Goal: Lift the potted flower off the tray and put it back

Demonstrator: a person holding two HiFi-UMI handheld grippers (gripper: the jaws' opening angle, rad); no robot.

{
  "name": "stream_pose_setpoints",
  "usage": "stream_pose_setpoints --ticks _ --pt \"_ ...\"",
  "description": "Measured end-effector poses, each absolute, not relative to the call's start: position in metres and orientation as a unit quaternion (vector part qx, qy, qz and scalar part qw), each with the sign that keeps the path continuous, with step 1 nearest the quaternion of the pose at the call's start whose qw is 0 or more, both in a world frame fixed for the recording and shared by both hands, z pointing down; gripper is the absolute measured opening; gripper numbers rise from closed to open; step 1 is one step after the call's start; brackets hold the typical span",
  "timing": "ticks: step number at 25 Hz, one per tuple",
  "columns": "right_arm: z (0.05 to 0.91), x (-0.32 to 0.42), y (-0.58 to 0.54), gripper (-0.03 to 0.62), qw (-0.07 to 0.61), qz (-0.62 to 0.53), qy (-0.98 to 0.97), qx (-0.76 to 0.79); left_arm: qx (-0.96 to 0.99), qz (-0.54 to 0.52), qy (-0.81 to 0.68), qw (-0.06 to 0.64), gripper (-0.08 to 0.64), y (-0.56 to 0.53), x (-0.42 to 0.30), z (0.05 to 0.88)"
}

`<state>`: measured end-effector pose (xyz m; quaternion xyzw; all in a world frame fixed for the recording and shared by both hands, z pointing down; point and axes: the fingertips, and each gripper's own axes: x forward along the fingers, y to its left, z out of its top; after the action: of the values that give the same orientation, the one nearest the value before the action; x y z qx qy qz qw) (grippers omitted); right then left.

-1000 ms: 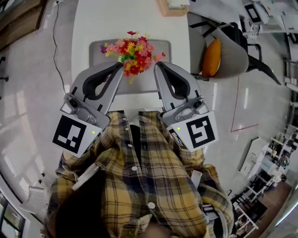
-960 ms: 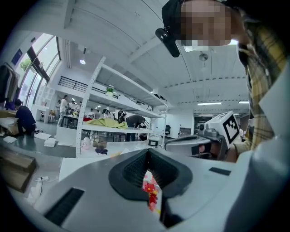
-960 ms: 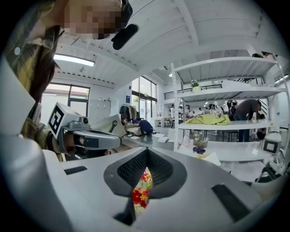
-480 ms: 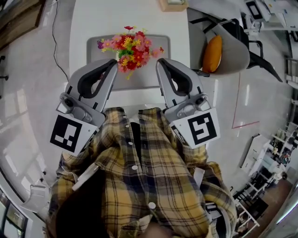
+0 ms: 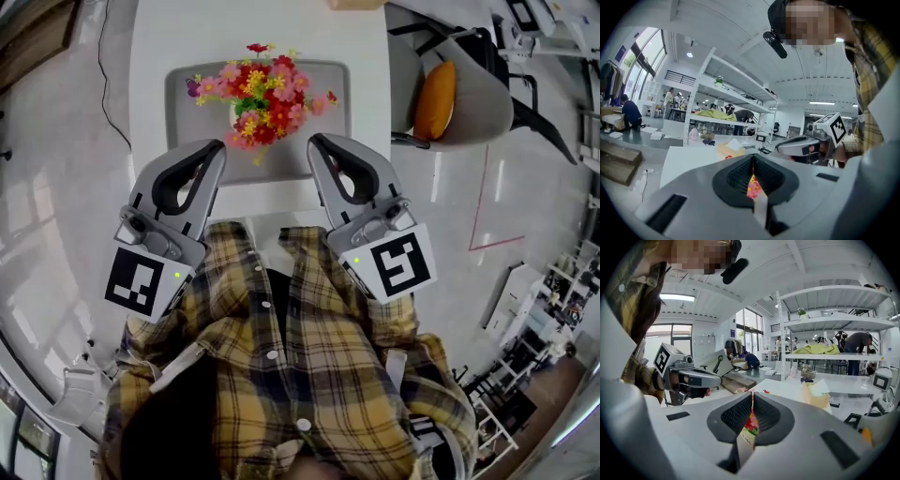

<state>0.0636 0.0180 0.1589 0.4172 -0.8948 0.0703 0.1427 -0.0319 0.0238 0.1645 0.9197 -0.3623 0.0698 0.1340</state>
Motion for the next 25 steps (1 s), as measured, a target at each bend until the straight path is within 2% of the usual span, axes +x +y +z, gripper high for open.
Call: stream_pose_setpoints --ticks 11,13,14,25 --pt "0.226 0.069 0.014 0.002 0.166 0.133 -0.891 0.400 0.913 0.121 -0.346 0.178 0.011 0.017 -0.037 0.238" --pt "0.242 0.068 0.015 0.031 0.176 0.154 -0.891 0.390 0.911 0.132 -0.344 0.186 0.011 0.015 -0.039 0.251" --pt "0.249 0.068 0.015 0.059 0.181 0.164 -0.891 0.384 0.910 0.137 -0.343 0.189 0.019 0.013 -0.039 0.257" --pt "0.300 0.068 0.000 0.141 0.228 0.183 -0.887 0.357 0.911 0.164 -0.312 0.214 0.147 0.000 -0.037 0.306"
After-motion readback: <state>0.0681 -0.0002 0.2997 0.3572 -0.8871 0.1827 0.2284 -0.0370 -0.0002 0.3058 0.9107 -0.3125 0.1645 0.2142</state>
